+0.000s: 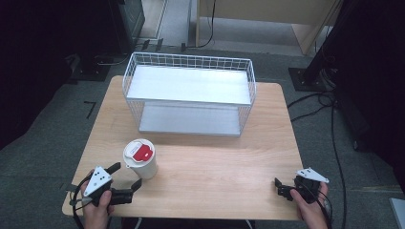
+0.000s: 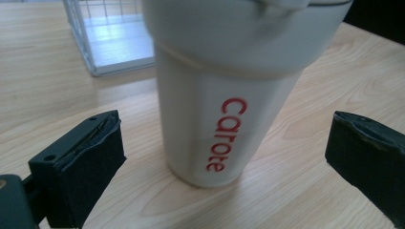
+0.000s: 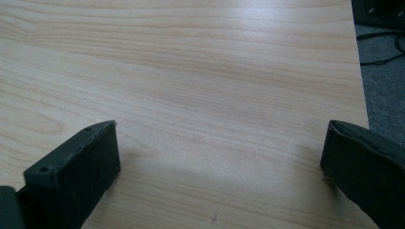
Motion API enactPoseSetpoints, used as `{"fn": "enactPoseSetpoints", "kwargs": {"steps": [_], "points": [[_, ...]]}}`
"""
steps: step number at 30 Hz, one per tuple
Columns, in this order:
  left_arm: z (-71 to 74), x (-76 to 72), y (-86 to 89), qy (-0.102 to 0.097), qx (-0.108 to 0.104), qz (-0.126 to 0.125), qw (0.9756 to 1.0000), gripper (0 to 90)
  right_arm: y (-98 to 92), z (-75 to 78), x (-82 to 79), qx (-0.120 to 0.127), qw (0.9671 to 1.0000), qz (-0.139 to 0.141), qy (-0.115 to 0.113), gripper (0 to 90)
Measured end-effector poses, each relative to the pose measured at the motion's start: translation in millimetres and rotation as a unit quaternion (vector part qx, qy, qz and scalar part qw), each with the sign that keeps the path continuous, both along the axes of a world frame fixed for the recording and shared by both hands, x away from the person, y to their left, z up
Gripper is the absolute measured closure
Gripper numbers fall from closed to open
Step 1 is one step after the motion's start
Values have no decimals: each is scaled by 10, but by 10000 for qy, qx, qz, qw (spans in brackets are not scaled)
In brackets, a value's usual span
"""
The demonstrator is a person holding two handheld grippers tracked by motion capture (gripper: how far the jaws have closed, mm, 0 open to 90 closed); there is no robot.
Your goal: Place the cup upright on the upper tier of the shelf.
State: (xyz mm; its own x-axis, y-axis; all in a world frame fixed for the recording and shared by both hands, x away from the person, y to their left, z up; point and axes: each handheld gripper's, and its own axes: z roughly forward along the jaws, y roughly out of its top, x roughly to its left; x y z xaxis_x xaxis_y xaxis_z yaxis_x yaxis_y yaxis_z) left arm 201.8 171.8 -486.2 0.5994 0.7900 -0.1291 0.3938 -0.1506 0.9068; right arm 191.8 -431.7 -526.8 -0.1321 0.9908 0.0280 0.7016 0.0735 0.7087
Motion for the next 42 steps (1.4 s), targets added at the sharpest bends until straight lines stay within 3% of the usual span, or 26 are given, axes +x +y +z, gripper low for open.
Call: {"fn": "enactPoseSetpoints", "kwargs": {"steps": [2,8,17,21,28,35,42], "points": [[17,12,-54,-94,-197,8,9998,0,0,1,8,-5,10000,-4,4,0],[11,87,-207,-79,-172,25,9998,0,-1,0,10,-1,10000,-3,2,0],[-5,202,-428,-212,-75,780,9967,34,-2,0,9,1,10000,20,-5,0],[-21,230,-466,-227,-57,931,9954,69,-2,0,9,-2,10000,20,-3,0],[-31,238,-469,-258,-110,970,9949,85,-2,0,9,-1,10000,20,-3,0],[-20,239,-472,-445,-158,998,9939,118,-2,0,9,-1,10000,19,-4,0],[23,263,-529,-734,-147,786,9941,122,-2,1,9,8,10000,12,1,0]]}}
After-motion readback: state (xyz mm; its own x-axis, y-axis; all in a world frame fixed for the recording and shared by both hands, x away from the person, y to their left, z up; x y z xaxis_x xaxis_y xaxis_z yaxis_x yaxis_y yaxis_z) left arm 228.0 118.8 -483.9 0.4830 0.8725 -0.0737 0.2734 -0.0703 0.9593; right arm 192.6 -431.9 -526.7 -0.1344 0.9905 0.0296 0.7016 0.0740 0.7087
